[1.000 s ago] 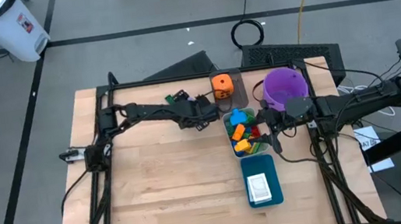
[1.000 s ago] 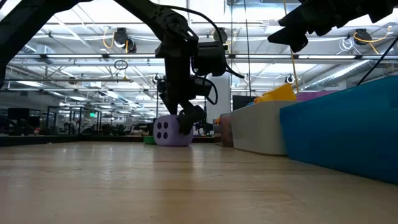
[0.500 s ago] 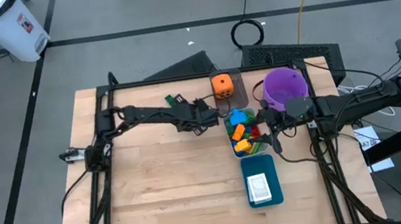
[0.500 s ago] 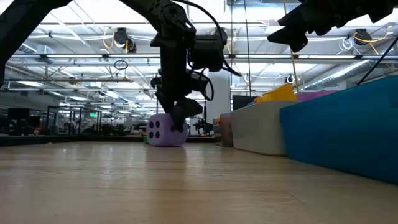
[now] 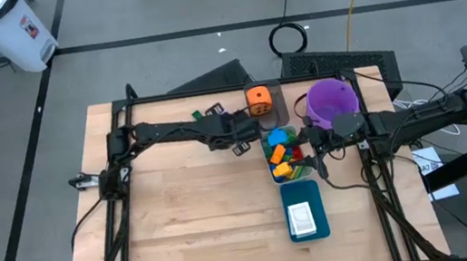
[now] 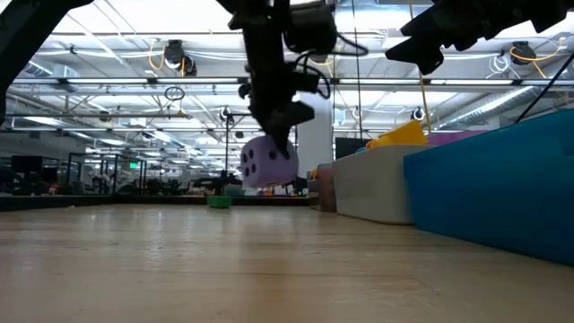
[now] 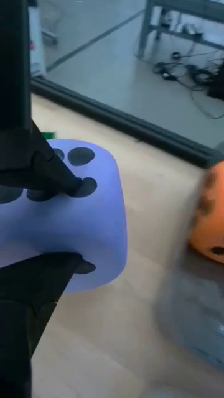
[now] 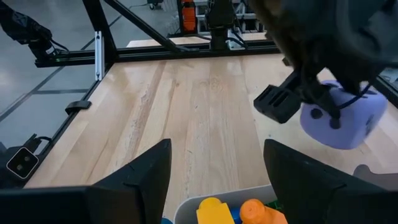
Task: Pick & Place Toys
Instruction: Put the purple dice into the black transparent bin
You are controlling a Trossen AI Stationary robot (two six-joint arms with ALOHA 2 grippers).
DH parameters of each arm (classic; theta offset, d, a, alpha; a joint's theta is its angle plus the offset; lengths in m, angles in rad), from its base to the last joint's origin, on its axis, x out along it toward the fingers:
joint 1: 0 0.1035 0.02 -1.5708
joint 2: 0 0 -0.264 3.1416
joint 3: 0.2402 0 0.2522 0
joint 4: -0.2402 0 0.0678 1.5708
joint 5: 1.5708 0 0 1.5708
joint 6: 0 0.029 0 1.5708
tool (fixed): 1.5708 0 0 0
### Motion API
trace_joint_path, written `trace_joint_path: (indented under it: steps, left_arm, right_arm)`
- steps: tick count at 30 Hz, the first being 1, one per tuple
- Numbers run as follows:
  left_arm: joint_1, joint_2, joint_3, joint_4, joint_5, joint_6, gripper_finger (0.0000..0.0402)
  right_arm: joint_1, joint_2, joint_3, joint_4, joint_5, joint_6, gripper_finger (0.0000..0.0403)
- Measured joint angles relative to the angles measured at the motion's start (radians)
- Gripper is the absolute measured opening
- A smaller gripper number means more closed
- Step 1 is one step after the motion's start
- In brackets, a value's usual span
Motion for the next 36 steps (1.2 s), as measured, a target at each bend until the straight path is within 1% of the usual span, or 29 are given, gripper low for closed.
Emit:
trace_joint_path:
  steps: [5,9,13,18,21,24,26,36]
  left_arm:
    - [-0.005,0.0,0.068,0.005,-0.01,0.048,0.014]
    - [-0.004,0.0,0.109,0.016,-0.013,0.118,0.0132]
    - [-0.003,0.0,0.138,0.101,-0.019,0.204,0.0131]
    - [-0.011,0.0,0.144,0.274,0.0,0.437,0.013]
    - [-0.004,0.0,0.144,0.35,0.061,0.521,0.013]
    - [0.016,0.0,0.138,0.396,0.154,0.528,0.013]
    - [0.029,0.0,0.12,0.429,0.189,0.527,0.013]
    - [0.083,0.0,0.022,0.556,0.228,0.542,0.013]
  right_arm:
    - [0.0,0.0,0.0,0.0,0.0,0.0,0.0228]
    - [0.0,0.0,0.0,0.0,0.0,0.0,0.0228]
    - [0.0,0.0,0.0,0.0,0.0,0.0,0.0228]
    - [0.0,0.0,0.0,0.0,0.0,0.0,0.0228]
    - [0.0,0.0,0.0,0.0,0.0,0.0,0.0228]
    - [0.0,0.0,0.0,0.0,-0.001,0.0,0.0228]
    - [0.0,0.0,0.0,0.0,-0.001,0.0,0.0228]
    - [0.0,0.0,0.0,0.0,-0.001,0.0,0.0228]
